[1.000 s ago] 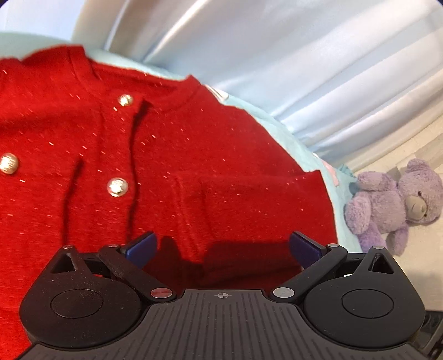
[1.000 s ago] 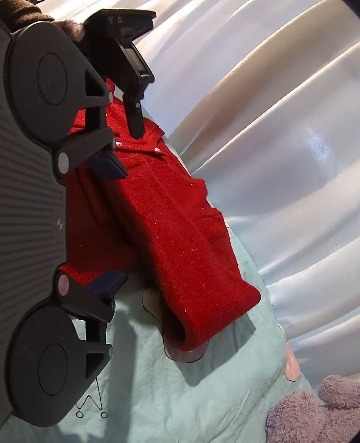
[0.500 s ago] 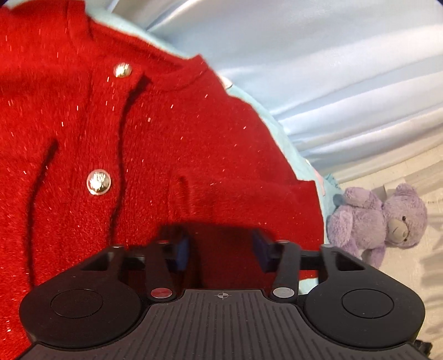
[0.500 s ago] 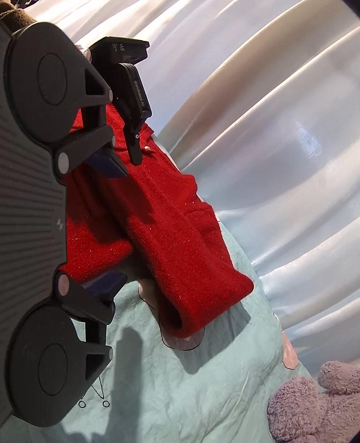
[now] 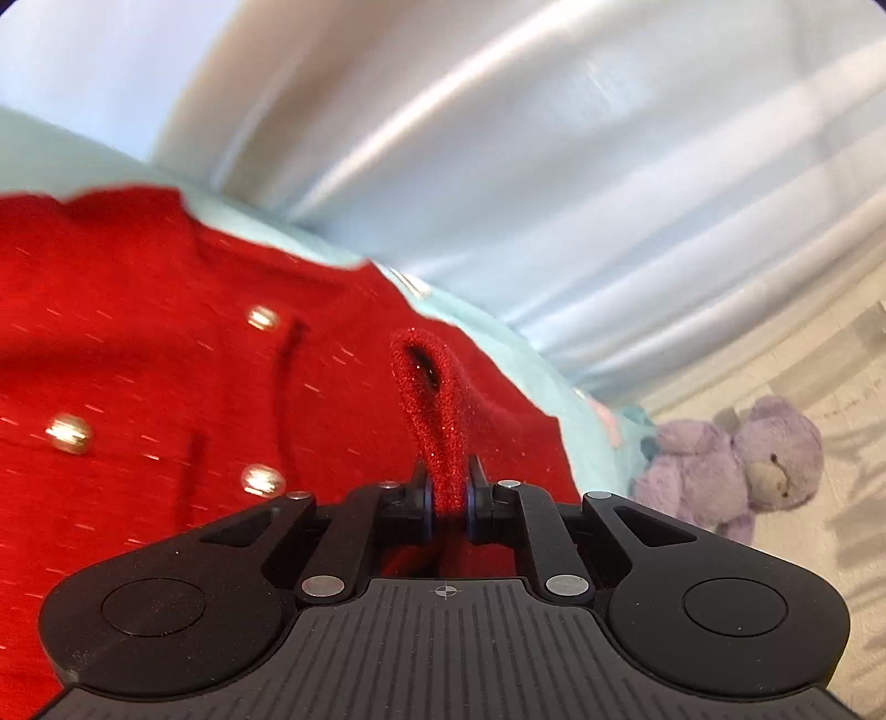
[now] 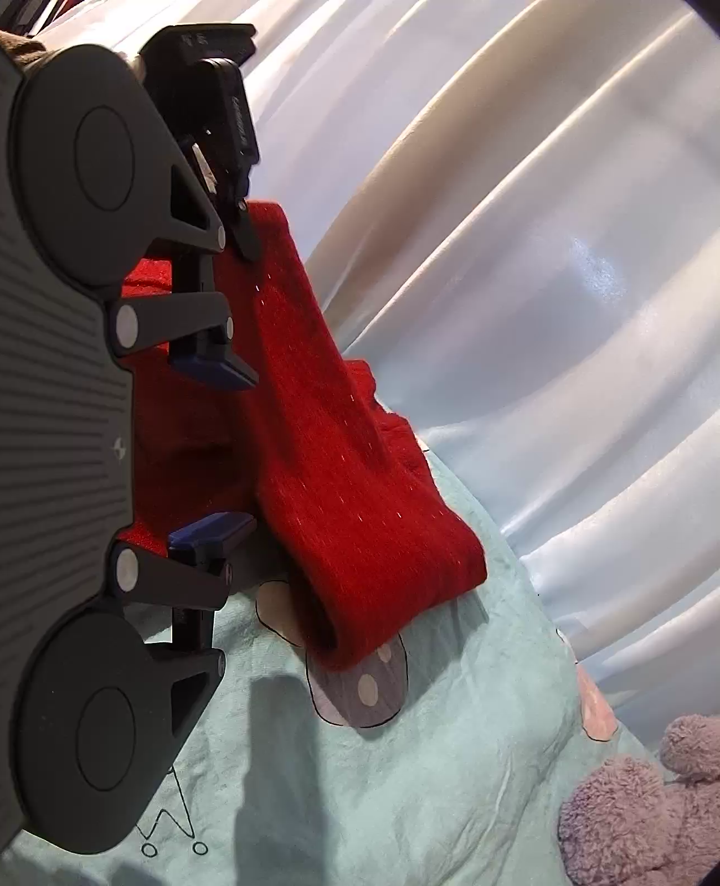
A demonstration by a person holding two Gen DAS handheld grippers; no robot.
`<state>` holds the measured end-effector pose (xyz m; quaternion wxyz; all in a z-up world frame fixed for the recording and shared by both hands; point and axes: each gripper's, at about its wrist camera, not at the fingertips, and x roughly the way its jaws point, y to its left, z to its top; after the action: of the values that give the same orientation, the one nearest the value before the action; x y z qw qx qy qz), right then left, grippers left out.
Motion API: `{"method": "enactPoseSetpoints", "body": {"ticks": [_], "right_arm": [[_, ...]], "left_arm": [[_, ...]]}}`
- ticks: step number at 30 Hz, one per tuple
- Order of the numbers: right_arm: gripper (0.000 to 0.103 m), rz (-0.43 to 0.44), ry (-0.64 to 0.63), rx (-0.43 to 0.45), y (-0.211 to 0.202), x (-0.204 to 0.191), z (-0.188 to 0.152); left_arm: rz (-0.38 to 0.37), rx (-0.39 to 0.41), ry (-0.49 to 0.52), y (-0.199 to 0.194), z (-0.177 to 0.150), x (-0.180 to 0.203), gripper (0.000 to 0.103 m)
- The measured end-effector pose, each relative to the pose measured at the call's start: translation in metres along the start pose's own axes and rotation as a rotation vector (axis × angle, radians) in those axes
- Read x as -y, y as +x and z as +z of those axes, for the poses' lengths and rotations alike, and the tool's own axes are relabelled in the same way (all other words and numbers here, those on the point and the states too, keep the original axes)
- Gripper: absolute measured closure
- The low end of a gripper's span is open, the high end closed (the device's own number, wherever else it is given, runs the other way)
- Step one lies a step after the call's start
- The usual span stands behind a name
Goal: Fold small clothes
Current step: 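Pinch the cardigan front with the left gripper while the right gripper folds the sleeve across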
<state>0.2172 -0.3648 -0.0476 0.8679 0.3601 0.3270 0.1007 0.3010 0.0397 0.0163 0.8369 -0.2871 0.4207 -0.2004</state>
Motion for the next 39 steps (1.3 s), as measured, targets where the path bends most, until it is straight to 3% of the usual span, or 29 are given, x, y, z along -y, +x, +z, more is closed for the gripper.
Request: {"method": "enactPoseSetpoints", "body": {"ticks": [6, 8, 12, 15, 21, 31, 35, 37, 39], "right_arm": [[0.053, 0.038, 0.054, -0.032, 0.022, 0.004, 0.000], [0.053, 0.045, 0.080, -0.044, 0.029, 0.006, 0.001], [0.053, 0.078, 0.142, -0.047, 0.044, 0.010, 0.006], [0.053, 0.078, 0.190, -0.059, 0.060, 0.013, 0.011], [0.054, 0.096, 0.327, -0.054, 0.083, 0.029, 0.013], [0.052, 0.148, 0.398, -0.045, 0.086, 0.033, 0.013], [0.052, 0.178, 0.423, -0.035, 0.089, 0.032, 0.011], [0.055, 0.180, 0.423, -0.031, 0.091, 0.030, 0.011], [0.067, 0.157, 0.408, -0.018, 0.092, 0.028, 0.011]], "left_arm": [[0.228, 0.095, -0.072, -0.040, 0.008, -0.059, 0.091], [0.272, 0.092, -0.101, -0.043, 0.004, -0.077, 0.091], [0.277, 0.071, -0.146, -0.031, -0.003, -0.098, 0.089], [0.271, 0.080, -0.164, -0.022, -0.004, -0.104, 0.081], [0.264, 0.084, -0.153, -0.015, 0.002, -0.100, 0.091], [0.210, 0.280, -0.145, -0.081, 0.027, -0.081, 0.091], [0.239, 0.284, -0.138, -0.087, 0.029, -0.086, 0.091], [0.252, 0.263, -0.148, -0.085, 0.026, -0.090, 0.091], [0.269, 0.239, -0.154, -0.080, 0.023, -0.094, 0.091]]}}
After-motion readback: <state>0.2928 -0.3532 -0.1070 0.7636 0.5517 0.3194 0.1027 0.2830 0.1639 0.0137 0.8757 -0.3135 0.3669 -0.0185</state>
